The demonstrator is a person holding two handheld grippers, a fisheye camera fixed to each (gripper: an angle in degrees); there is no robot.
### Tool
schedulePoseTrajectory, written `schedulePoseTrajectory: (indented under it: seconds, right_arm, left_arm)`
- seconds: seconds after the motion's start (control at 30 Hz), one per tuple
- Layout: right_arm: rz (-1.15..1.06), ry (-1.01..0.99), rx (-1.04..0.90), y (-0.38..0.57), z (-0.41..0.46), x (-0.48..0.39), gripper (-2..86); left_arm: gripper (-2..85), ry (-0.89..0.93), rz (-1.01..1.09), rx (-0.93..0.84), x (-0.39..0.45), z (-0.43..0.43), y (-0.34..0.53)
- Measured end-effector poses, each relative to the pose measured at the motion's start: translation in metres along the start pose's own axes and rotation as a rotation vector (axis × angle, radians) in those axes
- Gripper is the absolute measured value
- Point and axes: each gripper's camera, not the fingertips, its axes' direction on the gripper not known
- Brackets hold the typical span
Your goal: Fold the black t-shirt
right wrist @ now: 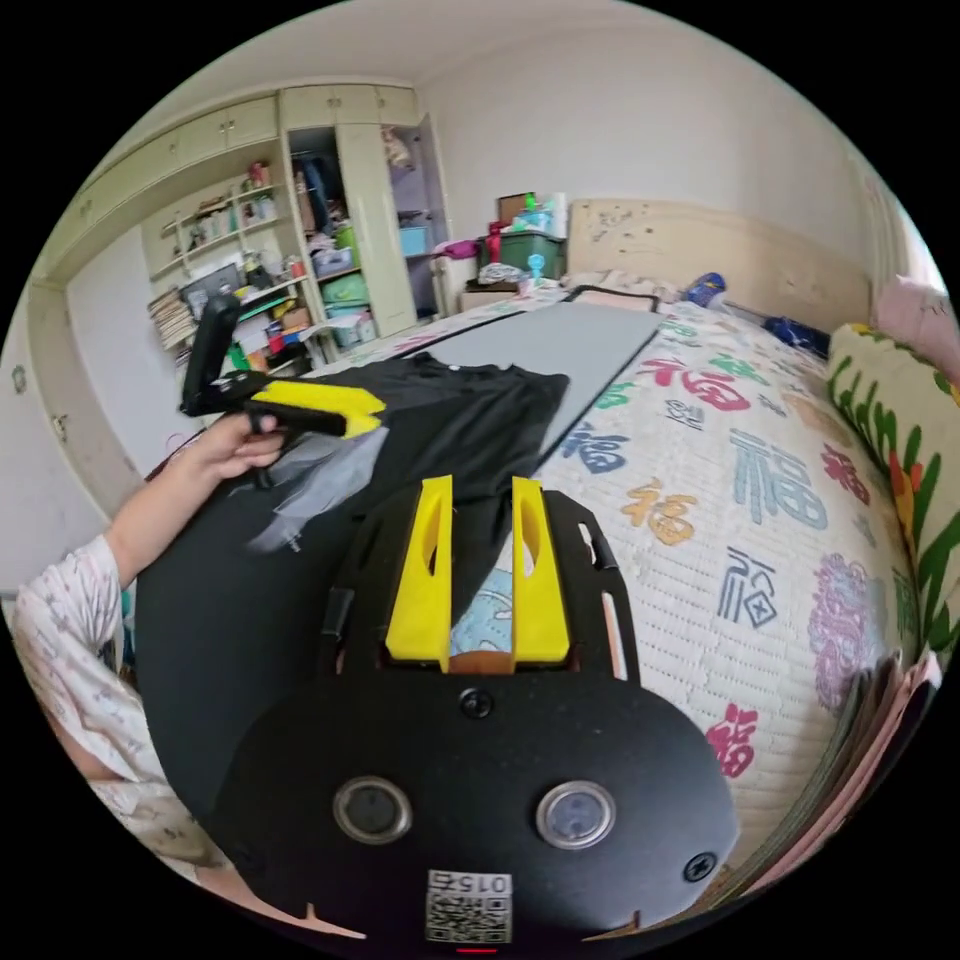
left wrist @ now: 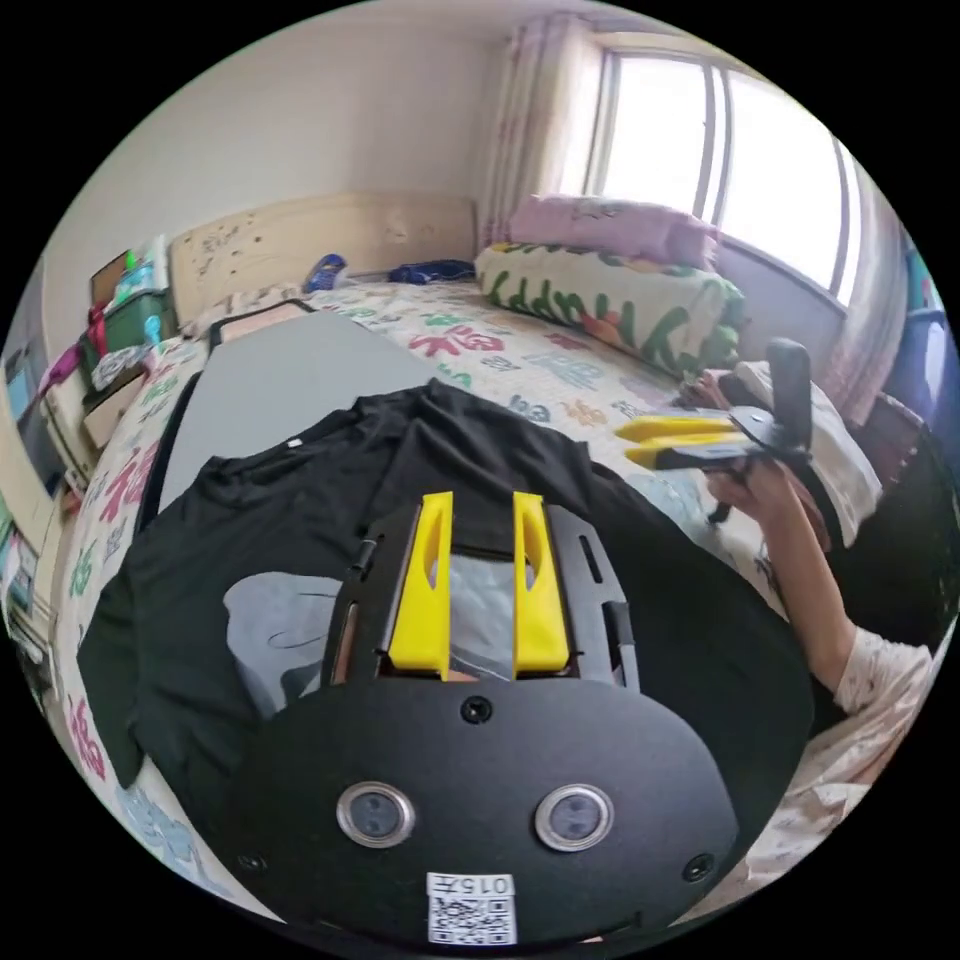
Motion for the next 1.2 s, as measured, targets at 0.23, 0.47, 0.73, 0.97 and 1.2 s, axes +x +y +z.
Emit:
schedulePoseTrajectory:
  seconds: [0.23, 0.47, 0.73, 0.97, 1.2]
  right_arm:
    - [0.067, -0.063, -0.065, 0.003, 0.056, 0.015, 8.2]
    - [0.149, -0.069, -0.119, 0.012, 0.099, 0.034, 1.9]
    - [0.275, -0.171, 0.002, 0.043, 0.105, 0.073, 2.3]
    - [0.032, -0.032, -0.11, 0.042, 0.145, 0.019, 12.3]
    - [-0.032, 0.208, -0.106, 0.061, 0.166, 0.0, 11.3]
  left_arm:
    - [9.8, 0.084, 0.278, -0.188, 0.076, 0.031, 0.006]
    - [7.7, 0.066, 0.268, -0.235, 0.079, 0.034, 0.014]
    - [6.4, 0.047, 0.256, -0.234, 0.083, 0.03, 0.022]
    - [6.4, 0.077, 0.234, -0.237, 0.084, 0.028, 0.025]
    - [6.4, 0.062, 0.245, -0.236, 0.099, 0.026, 0.027]
